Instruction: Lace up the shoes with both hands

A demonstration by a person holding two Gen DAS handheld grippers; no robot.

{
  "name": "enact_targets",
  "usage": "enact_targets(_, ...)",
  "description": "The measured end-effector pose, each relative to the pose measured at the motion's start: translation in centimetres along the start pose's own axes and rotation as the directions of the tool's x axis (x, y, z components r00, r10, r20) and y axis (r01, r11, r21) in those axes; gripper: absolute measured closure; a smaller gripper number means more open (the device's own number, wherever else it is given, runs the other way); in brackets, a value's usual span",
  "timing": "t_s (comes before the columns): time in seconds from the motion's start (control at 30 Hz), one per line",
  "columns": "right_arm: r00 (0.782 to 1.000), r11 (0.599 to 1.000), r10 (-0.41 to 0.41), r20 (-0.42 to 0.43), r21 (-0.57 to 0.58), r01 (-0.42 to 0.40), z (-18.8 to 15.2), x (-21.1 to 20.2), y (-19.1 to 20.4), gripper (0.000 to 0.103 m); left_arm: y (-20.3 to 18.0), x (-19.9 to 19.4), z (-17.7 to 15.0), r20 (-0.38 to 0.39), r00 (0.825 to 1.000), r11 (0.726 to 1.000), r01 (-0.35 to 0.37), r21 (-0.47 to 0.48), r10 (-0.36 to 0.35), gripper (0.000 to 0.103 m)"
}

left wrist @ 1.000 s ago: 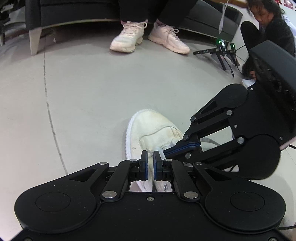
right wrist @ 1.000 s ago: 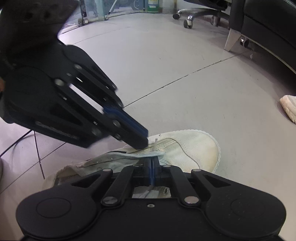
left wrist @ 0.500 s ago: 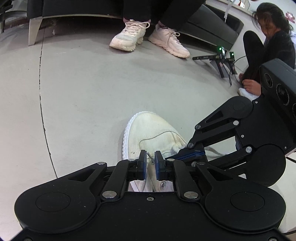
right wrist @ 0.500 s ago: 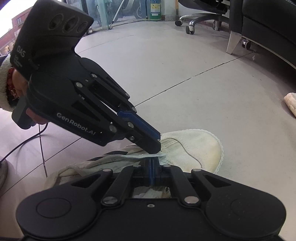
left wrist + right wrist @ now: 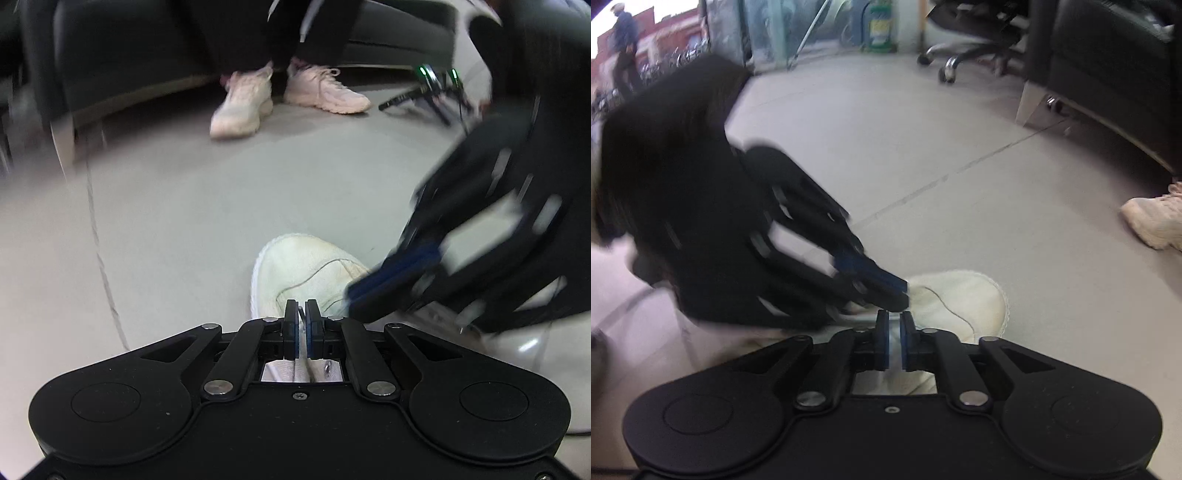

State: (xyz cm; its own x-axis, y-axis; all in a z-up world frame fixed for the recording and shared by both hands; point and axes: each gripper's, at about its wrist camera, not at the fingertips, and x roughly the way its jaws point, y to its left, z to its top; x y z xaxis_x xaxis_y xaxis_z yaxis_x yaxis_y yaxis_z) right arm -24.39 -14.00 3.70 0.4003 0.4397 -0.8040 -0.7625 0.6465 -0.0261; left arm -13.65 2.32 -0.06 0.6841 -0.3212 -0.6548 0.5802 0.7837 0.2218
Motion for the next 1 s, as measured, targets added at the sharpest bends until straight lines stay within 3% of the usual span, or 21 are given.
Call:
enact_targets(0.07, 0.998, 1.000, -0.029, -0.062, -0.004, 0.029, -0.8, 0.7, 1.3, 0.098, -1.6, -0.5, -0.2, 0.027, 0.996, 0.991, -0.092, 0.096, 0.090, 0.101)
enact_targets(0.27, 0.987, 0.996, -0.086, -0.134, 0.021, 0.089, -2.0, 2.6, 2.7, 0.099, 0.4, -3.1, 1.0, 0.035, 0.982, 0.979, -0.187, 0.078, 0.185, 0.100)
enact_targets(0.4, 0.982, 0.992, -0.110, -0.155, 0.039, 0.117, -1.8, 3.3, 2.8, 0.099, 3.0, -5.7, 1.8, 0.083, 0.914, 0.911, -0.403, 0.089, 0.397, 0.103)
enact_targets(0.47, 0.980, 0.991, -0.117, -0.158, 0.045, 0.126, -1.8, 3.4, 2.8, 0.099, 5.8, -7.4, 2.5, 0.055, 0.901, 0.903, -0.430, -0.006, 0.430, 0.103)
enact_targets(0.53, 0.981, 0.991, -0.116, -0.156, 0.053, 0.126, -1.8, 3.4, 2.6, 0.099, 8.1, -9.0, 2.8, 0.030, 0.902, 0.899, -0.426, -0.103, 0.430, 0.103)
enact_targets(0.57, 0.982, 0.991, -0.109, -0.157, 0.065, 0.120, -1.7, 3.4, 2.4, 0.099, 9.4, -9.8, 2.8, -0.003, 0.933, 0.911, -0.353, -0.215, 0.361, 0.103)
enact_targets(0.6, 0.982, 0.990, -0.102, -0.159, 0.078, 0.115, -1.7, 3.4, 2.2, 0.099, 10.8, -10.5, 2.7, -0.028, 0.959, 0.903, -0.277, -0.328, 0.283, 0.103)
enact_targets(0.63, 0.982, 0.990, -0.095, -0.160, 0.089, 0.110, -1.7, 3.4, 2.1, 0.099, 11.8, -10.8, 2.2, -0.020, 0.982, 0.863, -0.172, -0.475, 0.185, 0.102)
enact_targets(0.67, 0.983, 0.989, -0.084, -0.163, 0.108, 0.103, -1.6, 3.5, 1.8, 0.098, 12.3, -10.6, 1.7, -0.006, 0.994, 0.824, -0.097, -0.558, 0.112, 0.099)
enact_targets(0.7, 0.984, 0.987, -0.072, -0.165, 0.128, 0.094, -1.5, 3.6, 1.5, 0.098, 12.9, -9.7, 0.9, 0.006, 1.000, 0.732, 0.014, -0.682, -0.014, 0.097)
enact_targets(0.73, 0.984, 0.986, -0.066, -0.166, 0.140, 0.089, -1.4, 3.6, 1.3, 0.098, 13.0, -8.9, 0.5, 0.008, 0.998, 0.676, 0.052, -0.735, -0.069, 0.093)
enact_targets(0.8, 0.984, 0.984, -0.055, -0.167, 0.156, 0.082, -1.3, 3.8, 1.0, 0.098, 12.5, -5.1, -1.2, 0.005, 0.971, 0.476, 0.121, -0.871, -0.238, 0.092)
enact_targets(0.87, 0.985, 0.984, -0.051, -0.164, 0.159, 0.077, -1.2, 3.9, 0.8, 0.097, 11.5, -2.4, -2.0, -0.018, 0.951, 0.393, 0.111, -0.913, -0.310, 0.092)
enact_targets(0.9, 0.986, 0.984, -0.048, -0.162, 0.160, 0.074, -1.1, 4.0, 0.7, 0.097, 10.3, -0.9, -2.2, -0.030, 0.938, 0.372, 0.108, -0.922, -0.345, 0.091)
enact_targets(1.0, 0.987, 0.982, -0.034, -0.159, 0.176, 0.062, -1.1, 4.0, 0.2, 0.097, 9.0, 1.9, -2.1, -0.073, 0.913, 0.347, 0.078, -0.935, -0.401, 0.088)
